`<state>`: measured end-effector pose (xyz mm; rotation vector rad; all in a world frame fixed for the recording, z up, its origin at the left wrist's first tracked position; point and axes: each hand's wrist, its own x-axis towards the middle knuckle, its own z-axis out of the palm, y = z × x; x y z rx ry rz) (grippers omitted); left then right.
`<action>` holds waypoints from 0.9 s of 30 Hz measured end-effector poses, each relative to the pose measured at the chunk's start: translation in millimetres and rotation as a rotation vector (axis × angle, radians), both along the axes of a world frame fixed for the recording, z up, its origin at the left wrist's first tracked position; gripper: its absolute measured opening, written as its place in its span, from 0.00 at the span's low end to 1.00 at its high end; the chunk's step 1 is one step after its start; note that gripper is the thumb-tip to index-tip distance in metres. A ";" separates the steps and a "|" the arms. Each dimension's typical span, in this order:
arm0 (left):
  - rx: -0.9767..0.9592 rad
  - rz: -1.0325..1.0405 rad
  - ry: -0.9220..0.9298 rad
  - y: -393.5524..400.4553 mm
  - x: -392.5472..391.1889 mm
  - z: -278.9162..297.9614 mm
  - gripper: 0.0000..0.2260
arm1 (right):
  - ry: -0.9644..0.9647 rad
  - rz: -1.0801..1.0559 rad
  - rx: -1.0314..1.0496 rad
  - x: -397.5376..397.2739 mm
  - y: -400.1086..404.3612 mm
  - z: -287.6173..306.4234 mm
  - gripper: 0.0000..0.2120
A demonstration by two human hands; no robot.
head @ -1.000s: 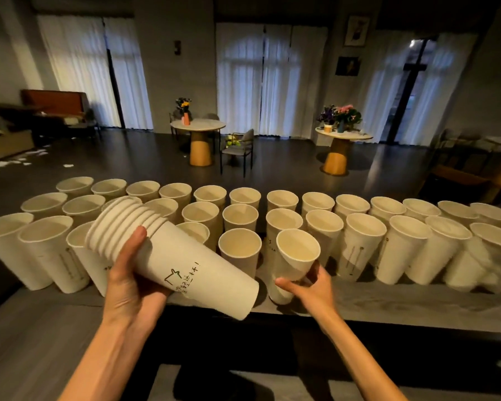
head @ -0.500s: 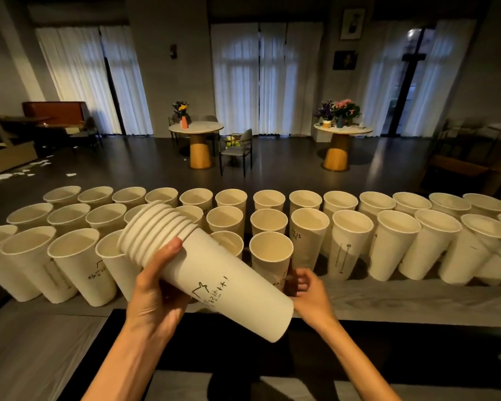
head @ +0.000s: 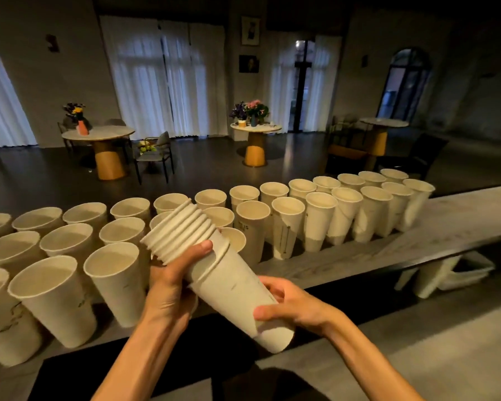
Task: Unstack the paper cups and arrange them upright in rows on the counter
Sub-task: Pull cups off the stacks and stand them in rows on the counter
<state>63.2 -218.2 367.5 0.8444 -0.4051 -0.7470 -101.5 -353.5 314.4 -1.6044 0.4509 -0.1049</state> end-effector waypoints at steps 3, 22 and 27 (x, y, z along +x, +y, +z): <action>-0.036 0.021 0.079 5.0 1.8 8.0 0.31 | -0.007 -0.158 -0.320 -16.3 -8.0 -6.2 0.36; -0.200 0.391 0.217 -15.8 -32.2 22.2 0.30 | -0.091 -0.340 -0.249 23.9 -130.3 -78.1 0.42; -0.077 0.524 0.236 -46.1 -61.1 10.9 0.16 | 0.005 -0.216 -0.303 19.3 -133.9 -76.9 0.47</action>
